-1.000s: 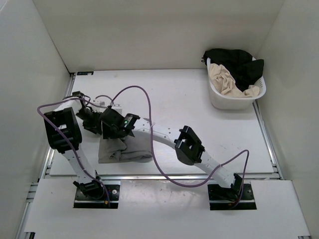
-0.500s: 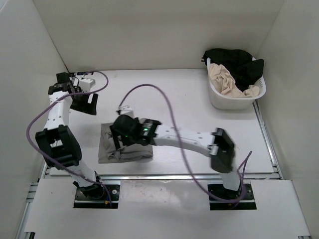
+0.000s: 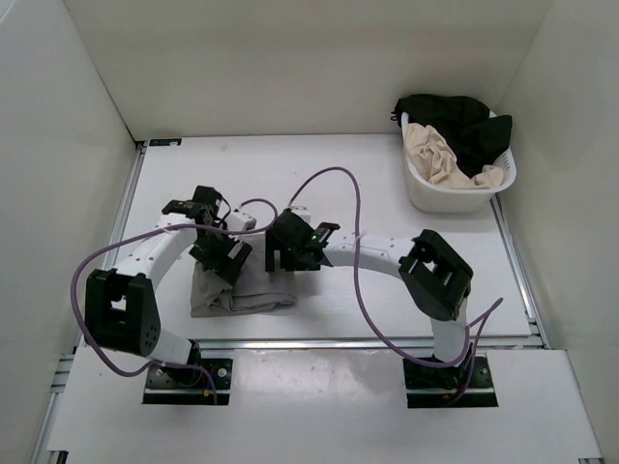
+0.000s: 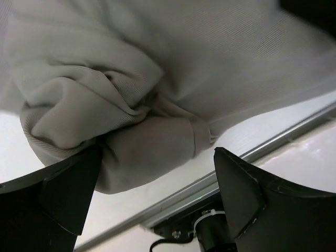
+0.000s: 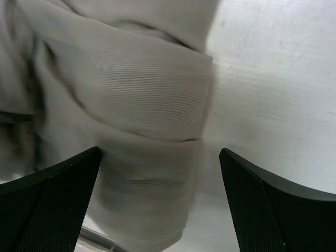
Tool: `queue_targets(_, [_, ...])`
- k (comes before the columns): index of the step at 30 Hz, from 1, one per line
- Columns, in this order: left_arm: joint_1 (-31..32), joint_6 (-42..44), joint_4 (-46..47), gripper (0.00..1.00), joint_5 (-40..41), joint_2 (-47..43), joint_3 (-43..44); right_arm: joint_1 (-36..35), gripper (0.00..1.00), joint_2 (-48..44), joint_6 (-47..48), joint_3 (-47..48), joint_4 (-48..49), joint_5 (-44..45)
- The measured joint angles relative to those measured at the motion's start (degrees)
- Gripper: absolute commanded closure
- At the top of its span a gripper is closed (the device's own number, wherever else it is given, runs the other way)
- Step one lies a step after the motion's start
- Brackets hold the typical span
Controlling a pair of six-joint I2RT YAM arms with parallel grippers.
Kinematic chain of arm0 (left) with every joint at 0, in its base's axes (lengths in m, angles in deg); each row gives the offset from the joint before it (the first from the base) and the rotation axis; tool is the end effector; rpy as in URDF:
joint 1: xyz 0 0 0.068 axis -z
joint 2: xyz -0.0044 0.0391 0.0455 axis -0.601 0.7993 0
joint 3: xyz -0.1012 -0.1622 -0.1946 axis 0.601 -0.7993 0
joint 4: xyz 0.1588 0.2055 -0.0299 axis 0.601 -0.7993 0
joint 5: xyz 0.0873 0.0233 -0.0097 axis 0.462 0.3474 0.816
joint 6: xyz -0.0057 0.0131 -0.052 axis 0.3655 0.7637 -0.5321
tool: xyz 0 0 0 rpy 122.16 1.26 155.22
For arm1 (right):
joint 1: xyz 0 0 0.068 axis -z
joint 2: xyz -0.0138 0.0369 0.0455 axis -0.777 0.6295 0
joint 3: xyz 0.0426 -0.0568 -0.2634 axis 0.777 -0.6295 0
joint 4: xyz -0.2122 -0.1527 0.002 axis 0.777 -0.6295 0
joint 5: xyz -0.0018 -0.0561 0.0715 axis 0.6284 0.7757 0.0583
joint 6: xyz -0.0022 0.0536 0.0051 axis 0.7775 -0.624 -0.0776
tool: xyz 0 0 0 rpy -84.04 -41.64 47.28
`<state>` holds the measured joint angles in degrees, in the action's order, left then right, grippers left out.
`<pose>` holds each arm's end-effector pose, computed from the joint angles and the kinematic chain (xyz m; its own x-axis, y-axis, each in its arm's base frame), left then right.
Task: Fold and stack the trousers
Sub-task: Fold the trousers
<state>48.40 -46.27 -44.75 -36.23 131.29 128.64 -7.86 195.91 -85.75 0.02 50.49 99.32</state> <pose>0.2473 -0.0584 0.2267 -0.7681 0.6031 -0.2154 0.6359 0.7579 -0.1456 0.2233 0.3530 0.2055 -0.8319 0.0038 -0.5549 -0.2123 0.9217 0.3246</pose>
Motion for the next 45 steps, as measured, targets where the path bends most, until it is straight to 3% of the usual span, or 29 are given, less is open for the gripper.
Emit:
queue_targets(4, [-0.2, -2.1, 1.9, 0.04, 6.3, -0.6, -2.8, 0.6, 0.09, 2.1, -0.6, -1.9, 1.9, -3.1])
queue_targets(8, [-0.2, -3.4, 4.7, 0.22, 11.3, -3.1, -6.5, 1.1, 0.41, 1.9, -2.3, -6.0, 6.9, -5.9])
queue_targets(9, [-0.2, -3.6, 5.1, 0.25, 12.3, -3.8, -7.6, 1.4, 0.58, 1.7, -2.8, -6.7, 8.2, -6.9])
queue_targets(12, [-0.3, -4.0, 6.1, 0.30, 15.3, -5.8, -10.6, 1.5, 0.83, 1.7, -4.4, -8.9, 11.1, -8.3])
queue_targets(16, [-3.5, -3.0, 7.1, 0.30, 18.5, -10.0, -14.2, 1.9, 0.98, 0.9, -6.2, -10.4, 12.6, -8.3])
queue_targets(19, [-8.7, -0.7, 7.5, 0.28, 19.9, -13.8, -15.9, 2.2, 1.00, -1.3, -7.8, -13.4, 13.4, -7.6])
queue_targets(22, [-13.1, 2.1, 6.5, 0.20, 19.0, -16.2, -15.7, 2.6, 1.00, -4.8, -9.5, -17.0, 12.4, -5.1])
queue_targets(30, [-14.0, 9.7, -0.6, 0.14, 3.4, -16.2, -6.8, 3.5, 1.00, -10.0, -8.7, -20.4, 5.4, -0.2])
queue_targets(33, [-12.8, 11.3, -0.5, 0.14, -0.2, -13.7, -3.6, 4.3, 1.00, -10.0, -6.5, -20.3, 4.0, -0.1])
queue_targets(39, [-4.6, 13.8, 3.9, 0.14, -5.6, -1.9, 4.1, 7.0, 0.99, -10.0, -4.0, -20.3, 3.7, -0.9])
queue_targets(45, [-1.6, 16.0, 6.1, 0.12, -7.0, 4.1, 3.5, 7.3, 0.99, -10.0, -3.2, -20.2, 3.6, -1.1])
